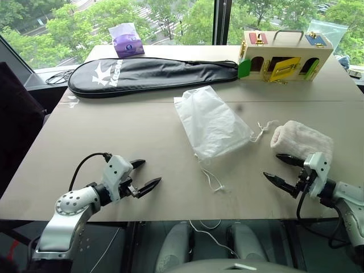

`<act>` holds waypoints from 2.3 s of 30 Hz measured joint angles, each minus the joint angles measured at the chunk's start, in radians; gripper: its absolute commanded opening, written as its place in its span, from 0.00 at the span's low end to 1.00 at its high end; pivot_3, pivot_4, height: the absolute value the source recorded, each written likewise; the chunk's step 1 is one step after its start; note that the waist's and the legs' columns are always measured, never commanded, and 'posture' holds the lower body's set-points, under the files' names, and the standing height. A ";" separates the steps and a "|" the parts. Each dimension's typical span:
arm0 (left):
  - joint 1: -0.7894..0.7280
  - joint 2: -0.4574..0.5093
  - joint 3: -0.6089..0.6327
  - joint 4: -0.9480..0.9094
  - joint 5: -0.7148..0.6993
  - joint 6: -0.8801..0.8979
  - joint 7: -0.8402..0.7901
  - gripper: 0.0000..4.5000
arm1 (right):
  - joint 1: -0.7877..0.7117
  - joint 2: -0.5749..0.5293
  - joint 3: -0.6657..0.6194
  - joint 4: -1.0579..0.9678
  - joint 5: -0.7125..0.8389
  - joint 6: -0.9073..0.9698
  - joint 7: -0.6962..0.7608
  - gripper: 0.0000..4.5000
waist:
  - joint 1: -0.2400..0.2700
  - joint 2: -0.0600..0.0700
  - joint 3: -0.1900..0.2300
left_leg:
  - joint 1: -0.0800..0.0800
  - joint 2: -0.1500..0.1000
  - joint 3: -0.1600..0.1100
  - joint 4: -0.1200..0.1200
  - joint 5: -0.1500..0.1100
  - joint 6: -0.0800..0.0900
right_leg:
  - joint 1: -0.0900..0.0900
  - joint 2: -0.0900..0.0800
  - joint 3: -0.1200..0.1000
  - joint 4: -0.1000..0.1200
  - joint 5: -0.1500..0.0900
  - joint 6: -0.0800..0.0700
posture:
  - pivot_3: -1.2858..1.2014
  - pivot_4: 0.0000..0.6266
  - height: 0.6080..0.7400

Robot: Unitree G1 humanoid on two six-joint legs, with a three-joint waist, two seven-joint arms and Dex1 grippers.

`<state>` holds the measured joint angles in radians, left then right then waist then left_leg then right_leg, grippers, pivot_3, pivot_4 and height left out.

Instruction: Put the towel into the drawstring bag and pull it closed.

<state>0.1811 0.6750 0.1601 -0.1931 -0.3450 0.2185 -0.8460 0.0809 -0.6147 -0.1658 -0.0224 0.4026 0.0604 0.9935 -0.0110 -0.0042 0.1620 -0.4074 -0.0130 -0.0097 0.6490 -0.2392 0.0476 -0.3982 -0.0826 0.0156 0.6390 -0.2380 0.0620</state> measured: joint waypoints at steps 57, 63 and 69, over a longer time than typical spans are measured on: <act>-0.603 -0.270 -0.560 -0.119 0.210 0.282 0.153 1.00 | 0.266 0.084 -0.031 -0.357 0.078 0.033 -0.172 0.98 | 0.025 -0.002 0.001 | -0.002 -0.001 0.000 0.006 0.000 0.000 | 0.000 0.012 -0.001 0.003 0.002 0.005 | 0.52 0.24 1.00; -0.589 -0.335 -0.565 -0.101 0.301 0.231 0.261 1.00 | 0.272 0.084 -0.038 -0.364 0.082 0.033 -0.181 0.98 | 0.024 -0.002 0.001 | -0.002 0.000 -0.001 0.007 0.000 0.000 | 0.000 0.012 -0.002 0.003 0.002 0.005 | 0.52 0.24 1.00; -0.586 -0.315 -0.620 -0.023 0.429 0.133 0.286 1.00 | 0.263 0.085 -0.037 -0.364 0.080 0.033 -0.195 0.98 | 0.026 -0.002 0.001 | -0.002 -0.001 0.000 0.007 0.000 0.000 | 0.000 0.012 -0.001 0.003 0.002 0.005 | 0.52 0.24 1.00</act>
<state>-0.4050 0.3600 -0.4597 -0.2161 0.0842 0.3518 -0.5600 0.3439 -0.5296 -0.2030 -0.3866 0.4831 0.0934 0.7983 0.0146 -0.0065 0.1627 -0.4098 -0.0138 -0.0101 0.6562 -0.2389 0.0478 -0.3981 -0.0707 0.0141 0.6419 -0.2355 0.0670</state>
